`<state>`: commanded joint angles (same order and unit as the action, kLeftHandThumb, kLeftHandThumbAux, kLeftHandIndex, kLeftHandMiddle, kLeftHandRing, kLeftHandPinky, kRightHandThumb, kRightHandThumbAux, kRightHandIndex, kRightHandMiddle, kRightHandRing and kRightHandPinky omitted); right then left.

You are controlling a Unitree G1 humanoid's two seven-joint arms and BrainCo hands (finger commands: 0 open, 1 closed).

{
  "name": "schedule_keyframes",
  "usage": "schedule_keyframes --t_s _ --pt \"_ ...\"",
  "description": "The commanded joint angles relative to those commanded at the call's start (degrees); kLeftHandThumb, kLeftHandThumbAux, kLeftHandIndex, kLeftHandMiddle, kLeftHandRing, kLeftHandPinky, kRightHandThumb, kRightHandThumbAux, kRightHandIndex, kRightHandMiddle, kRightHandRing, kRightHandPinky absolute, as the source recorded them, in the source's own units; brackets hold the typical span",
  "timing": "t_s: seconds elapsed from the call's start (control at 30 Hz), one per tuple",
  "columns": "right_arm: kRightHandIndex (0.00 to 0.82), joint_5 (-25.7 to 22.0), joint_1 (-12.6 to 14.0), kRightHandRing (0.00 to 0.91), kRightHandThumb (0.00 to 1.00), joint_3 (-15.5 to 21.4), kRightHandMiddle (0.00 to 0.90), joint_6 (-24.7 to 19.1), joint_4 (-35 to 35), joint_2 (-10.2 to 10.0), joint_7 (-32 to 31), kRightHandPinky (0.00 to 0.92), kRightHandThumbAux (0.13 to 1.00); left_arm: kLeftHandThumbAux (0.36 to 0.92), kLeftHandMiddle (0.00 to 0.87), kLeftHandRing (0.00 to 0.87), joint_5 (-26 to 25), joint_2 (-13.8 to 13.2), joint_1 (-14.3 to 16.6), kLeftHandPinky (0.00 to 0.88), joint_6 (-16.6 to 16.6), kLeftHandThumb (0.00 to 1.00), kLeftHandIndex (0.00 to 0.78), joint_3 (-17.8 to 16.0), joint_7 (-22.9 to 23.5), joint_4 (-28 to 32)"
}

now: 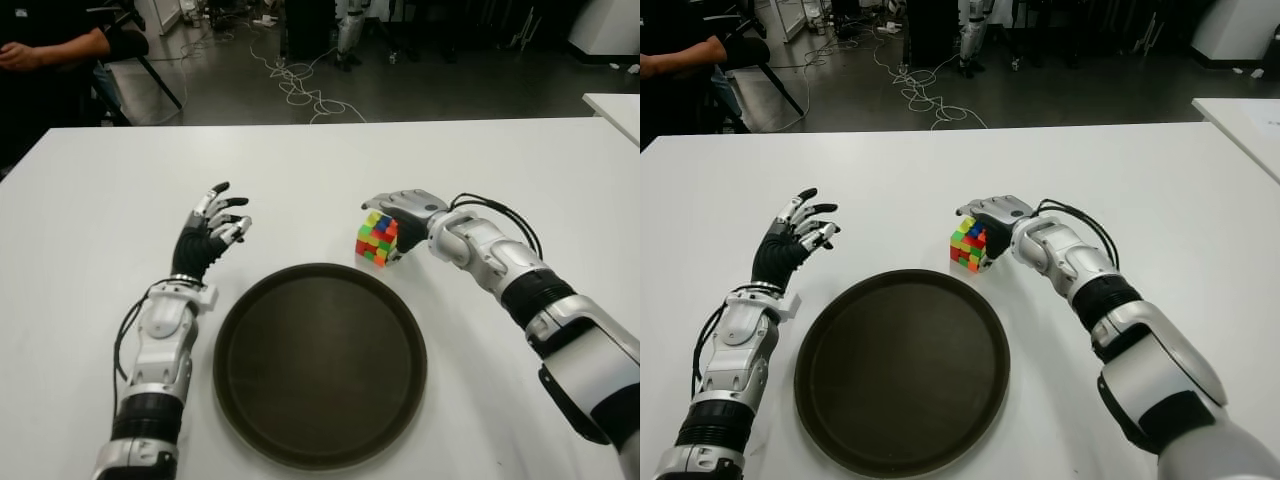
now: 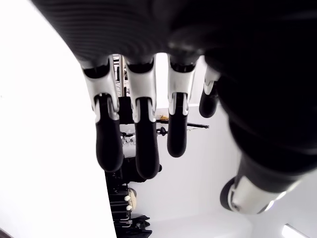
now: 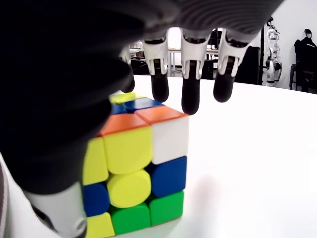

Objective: Pick up the Rubik's Cube and put it in the plate

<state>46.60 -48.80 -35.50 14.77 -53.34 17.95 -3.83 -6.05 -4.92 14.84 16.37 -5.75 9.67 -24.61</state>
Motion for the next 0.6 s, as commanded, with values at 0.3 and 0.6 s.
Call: schedule_keyframes --t_s 0.3,0.6 --pt "0.135 -0.03 -0.43 0.189 0.0 -0.2 0.172 0.28 -1.17 -0.25 -0.44 0.193 0.8 0.711 0.28 0.388 -0.04 0.09 0.09 0.495 -0.18 0.442 0.098 -0.05 -0.17 -0.06" --pt "0.146 -0.29 -0.39 0.21 0.0 -0.05 0.193 0.76 -1.75 -0.44 0.21 0.225 0.812 0.706 0.285 0.394 0.09 0.01 0.16 0.498 0.65 0.439 0.099 -0.06 -0.06 -0.6"
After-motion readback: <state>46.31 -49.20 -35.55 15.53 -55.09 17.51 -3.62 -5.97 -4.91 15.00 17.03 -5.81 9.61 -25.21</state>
